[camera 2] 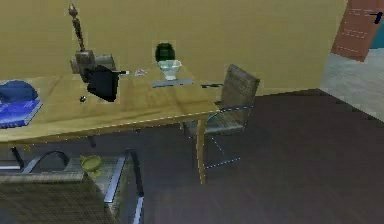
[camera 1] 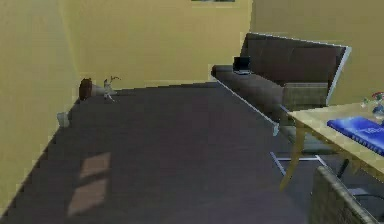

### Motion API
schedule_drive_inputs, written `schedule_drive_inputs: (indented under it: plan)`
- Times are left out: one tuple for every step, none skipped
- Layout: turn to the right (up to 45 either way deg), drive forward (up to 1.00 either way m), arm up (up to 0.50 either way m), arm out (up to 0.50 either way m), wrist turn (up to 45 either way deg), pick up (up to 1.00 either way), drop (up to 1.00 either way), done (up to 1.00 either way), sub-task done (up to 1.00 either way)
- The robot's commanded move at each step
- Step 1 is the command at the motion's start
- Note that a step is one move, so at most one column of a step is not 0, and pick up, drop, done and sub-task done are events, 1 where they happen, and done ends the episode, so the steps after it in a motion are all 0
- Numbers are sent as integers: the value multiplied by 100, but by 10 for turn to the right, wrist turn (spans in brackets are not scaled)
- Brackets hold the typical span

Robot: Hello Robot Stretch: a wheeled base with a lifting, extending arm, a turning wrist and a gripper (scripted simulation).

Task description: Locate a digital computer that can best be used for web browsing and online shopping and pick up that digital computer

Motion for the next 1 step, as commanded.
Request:
schedule_drive_inputs:
  plan:
    - [30,0,0,0,0,0,0,0,0]
